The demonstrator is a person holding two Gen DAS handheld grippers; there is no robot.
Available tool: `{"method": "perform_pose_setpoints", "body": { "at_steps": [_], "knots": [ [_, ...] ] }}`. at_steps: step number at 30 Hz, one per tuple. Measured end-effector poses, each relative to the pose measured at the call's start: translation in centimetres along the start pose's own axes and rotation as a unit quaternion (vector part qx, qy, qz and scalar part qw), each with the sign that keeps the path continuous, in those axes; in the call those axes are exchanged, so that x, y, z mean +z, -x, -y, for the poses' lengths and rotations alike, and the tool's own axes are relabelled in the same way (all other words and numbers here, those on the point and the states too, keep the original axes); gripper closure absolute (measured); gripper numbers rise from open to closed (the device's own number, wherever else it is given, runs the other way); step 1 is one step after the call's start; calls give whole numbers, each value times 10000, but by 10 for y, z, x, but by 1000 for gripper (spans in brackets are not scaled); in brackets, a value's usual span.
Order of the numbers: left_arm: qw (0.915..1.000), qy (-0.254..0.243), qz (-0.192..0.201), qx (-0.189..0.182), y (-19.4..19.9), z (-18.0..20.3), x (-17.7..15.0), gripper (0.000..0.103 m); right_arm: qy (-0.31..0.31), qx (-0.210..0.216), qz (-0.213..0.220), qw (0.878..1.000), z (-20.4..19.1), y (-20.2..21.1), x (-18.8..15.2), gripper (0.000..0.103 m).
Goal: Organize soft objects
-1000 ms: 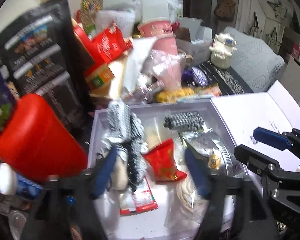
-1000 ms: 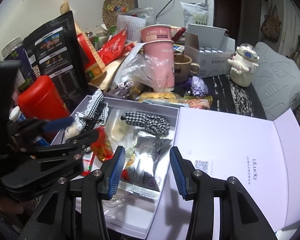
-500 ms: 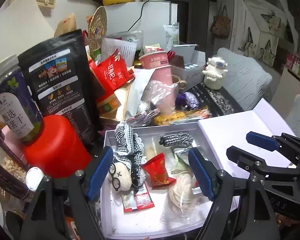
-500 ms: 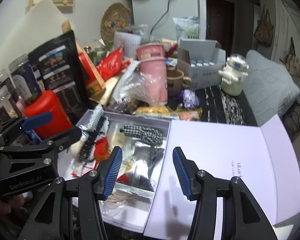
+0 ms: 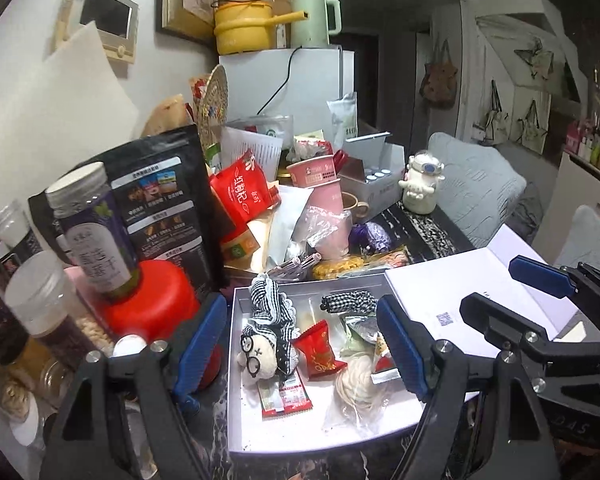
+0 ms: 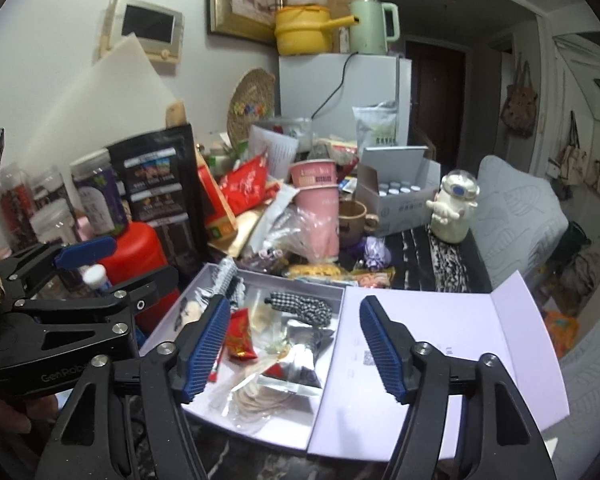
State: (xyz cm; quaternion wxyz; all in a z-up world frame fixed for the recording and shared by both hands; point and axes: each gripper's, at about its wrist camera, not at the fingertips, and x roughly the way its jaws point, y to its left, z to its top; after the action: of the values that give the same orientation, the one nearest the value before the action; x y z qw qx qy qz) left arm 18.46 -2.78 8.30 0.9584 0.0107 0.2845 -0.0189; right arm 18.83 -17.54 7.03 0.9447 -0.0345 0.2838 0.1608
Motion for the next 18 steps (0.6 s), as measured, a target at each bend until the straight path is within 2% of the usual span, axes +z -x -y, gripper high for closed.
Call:
{"method": "perform_pose_setpoints", "body": {
  "at_steps": [13, 18],
  "knots": [
    [9996, 79, 255, -80, 68, -1, -14, 26, 12, -265, 222, 9994, -22, 65, -15, 34],
    [9996, 128, 221, -99, 89, -3, -29, 26, -11, -330, 192, 9993, -31, 82, -30, 32]
  ]
}}
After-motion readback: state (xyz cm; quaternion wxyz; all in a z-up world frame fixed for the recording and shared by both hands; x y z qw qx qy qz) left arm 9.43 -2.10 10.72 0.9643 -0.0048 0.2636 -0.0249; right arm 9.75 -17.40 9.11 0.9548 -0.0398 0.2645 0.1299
